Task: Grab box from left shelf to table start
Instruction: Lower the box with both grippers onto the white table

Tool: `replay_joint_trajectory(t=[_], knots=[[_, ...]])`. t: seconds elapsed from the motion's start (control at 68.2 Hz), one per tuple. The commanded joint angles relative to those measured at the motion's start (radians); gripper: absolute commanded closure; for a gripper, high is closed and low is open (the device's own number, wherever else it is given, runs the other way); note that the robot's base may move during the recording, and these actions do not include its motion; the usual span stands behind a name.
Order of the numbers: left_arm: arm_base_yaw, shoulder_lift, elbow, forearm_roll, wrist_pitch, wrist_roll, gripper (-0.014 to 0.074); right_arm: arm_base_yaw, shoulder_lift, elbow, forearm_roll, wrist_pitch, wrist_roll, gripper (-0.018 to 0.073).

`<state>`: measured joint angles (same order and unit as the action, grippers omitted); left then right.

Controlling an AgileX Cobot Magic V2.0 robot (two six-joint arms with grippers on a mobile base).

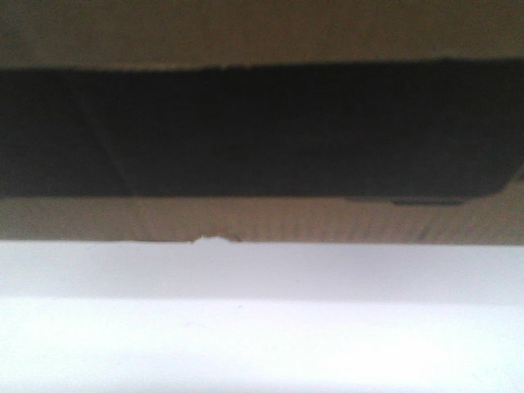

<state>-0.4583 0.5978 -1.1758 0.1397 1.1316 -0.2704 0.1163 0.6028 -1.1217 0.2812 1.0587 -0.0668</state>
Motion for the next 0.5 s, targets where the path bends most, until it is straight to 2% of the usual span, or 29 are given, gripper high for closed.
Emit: replay_joint_trajectory(t=[0.0, 0.117, 0.249, 0.484], knots=[[-0.009, 0.086, -0.071, -0.056, -0.241, 0.004, 0.0696, 0.0, 0.093, -0.079, 0.05, -0.081, -0.012, 0.0502], [-0.009, 0.196, -0.112, -0.047, -0.28, 0.004, 0.0696, 0.0, 0.225, -0.163, -0.008, -0.006, -0.012, 0.0502], [-0.009, 0.319, -0.141, 0.006, -0.314, 0.004, 0.0696, 0.0, 0.369, -0.238, -0.027, 0.053, -0.012, 0.0502], [0.046, 0.516, -0.157, -0.054, -0.319, 0.001, 0.0696, 0.0, 0.564, -0.255, -0.037, 0.002, -0.012, 0.0502]])
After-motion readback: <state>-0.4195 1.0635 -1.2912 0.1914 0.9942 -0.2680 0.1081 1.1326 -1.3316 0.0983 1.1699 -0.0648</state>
